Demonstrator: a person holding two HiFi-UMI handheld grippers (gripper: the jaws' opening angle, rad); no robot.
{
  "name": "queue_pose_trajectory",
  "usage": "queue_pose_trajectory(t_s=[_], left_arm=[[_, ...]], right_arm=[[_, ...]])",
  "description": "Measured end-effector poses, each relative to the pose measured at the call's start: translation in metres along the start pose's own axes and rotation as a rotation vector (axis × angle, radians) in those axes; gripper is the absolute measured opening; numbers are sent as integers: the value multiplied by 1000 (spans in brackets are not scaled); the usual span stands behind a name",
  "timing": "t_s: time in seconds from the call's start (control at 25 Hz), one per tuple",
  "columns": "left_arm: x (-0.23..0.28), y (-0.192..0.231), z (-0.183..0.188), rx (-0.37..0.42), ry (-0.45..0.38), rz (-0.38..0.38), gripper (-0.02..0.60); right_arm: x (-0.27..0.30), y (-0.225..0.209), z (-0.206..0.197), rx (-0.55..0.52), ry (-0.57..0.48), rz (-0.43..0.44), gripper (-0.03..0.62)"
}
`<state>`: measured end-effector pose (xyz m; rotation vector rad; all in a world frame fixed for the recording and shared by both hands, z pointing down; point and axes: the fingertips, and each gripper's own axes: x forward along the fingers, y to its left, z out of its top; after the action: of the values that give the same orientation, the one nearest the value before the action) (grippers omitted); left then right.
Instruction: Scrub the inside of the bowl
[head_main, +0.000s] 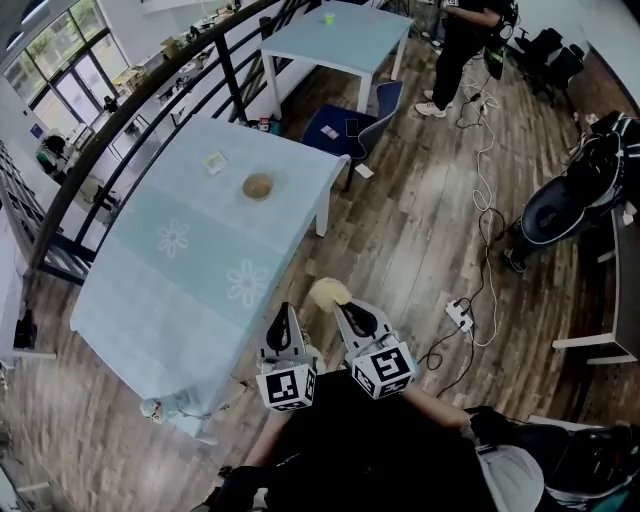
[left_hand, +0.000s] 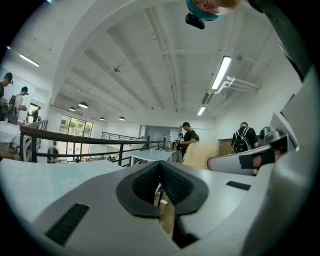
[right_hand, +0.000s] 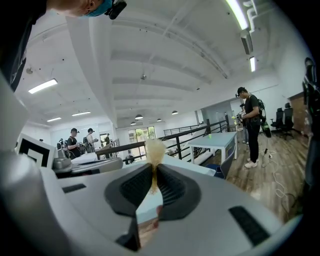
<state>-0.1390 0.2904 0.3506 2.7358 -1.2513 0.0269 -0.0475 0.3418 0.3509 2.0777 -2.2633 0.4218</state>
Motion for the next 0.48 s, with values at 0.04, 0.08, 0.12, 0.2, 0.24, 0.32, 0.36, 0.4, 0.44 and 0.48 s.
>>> queue_pose_trajectory(t_s=[0.04,0.08,0.12,0.2,0.24,0.32,0.36,0.4,0.44,0.48], left_arm=[[10,4,2,2,-4,-11,14],[20,8,5,5,-6,-22,14],[28,13,7,8,-7,-31,14],[44,22,11,9,-8,-47,14],[52,28,13,10,-7,-53,14],[67,39,17,11,-5,-66,14],[74,44,18,13,-4,-72,14],[81,49,19,15,-3,-77,14],[87,53,20,16,-2,-81,14],[92,58,21,16,-2,-84,14]], right_arm=[[9,-3,3,1,-2,-9,38],[18,-6,5,1,-5,-18,38],[26,-8,8,1,-9,-28,38],[43,-13,16,1,-16,-48,38],[51,-14,19,2,-19,-56,38],[67,-15,24,2,-23,-64,38],[75,-16,26,1,-24,-67,38],[83,-16,27,1,-25,-71,38],[90,-17,29,2,-23,-74,38],[98,-17,30,2,-20,-76,38]])
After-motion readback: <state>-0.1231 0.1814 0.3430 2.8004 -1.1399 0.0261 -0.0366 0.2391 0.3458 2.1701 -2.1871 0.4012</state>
